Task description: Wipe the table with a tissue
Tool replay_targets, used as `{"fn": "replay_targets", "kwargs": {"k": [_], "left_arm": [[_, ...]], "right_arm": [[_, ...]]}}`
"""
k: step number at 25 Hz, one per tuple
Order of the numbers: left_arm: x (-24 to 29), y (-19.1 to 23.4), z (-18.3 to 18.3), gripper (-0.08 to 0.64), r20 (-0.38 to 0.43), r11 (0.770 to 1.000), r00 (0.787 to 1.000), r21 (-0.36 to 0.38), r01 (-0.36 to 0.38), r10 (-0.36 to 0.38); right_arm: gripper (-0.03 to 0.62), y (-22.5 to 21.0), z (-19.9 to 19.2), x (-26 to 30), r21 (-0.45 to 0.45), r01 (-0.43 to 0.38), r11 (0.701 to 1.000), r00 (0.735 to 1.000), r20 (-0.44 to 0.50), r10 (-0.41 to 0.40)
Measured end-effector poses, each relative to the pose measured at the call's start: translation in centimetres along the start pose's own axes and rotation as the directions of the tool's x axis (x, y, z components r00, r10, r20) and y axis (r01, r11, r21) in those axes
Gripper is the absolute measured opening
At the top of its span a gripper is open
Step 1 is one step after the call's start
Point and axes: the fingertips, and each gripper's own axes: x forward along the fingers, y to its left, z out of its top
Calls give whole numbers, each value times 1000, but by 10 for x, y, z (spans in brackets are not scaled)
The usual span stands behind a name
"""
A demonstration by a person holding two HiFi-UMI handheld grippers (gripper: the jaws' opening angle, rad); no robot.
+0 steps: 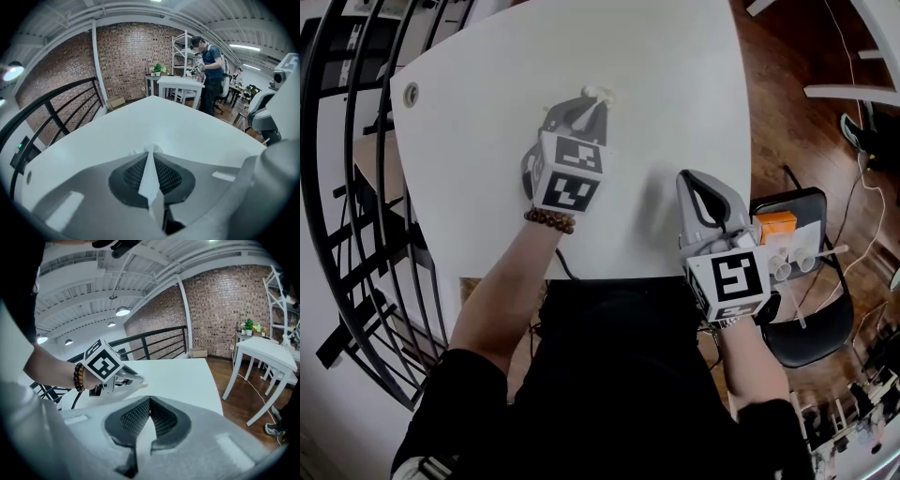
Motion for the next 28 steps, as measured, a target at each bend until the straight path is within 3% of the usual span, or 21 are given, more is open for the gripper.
{"fn": "replay_targets", "kwargs": {"k": [28], "left_arm": [[-29,80,-70,21,-95,984,988,-119,-134,123]], "right_arm": [[-12,34,13,36,-48,-86,995,996,-35,84]]}}
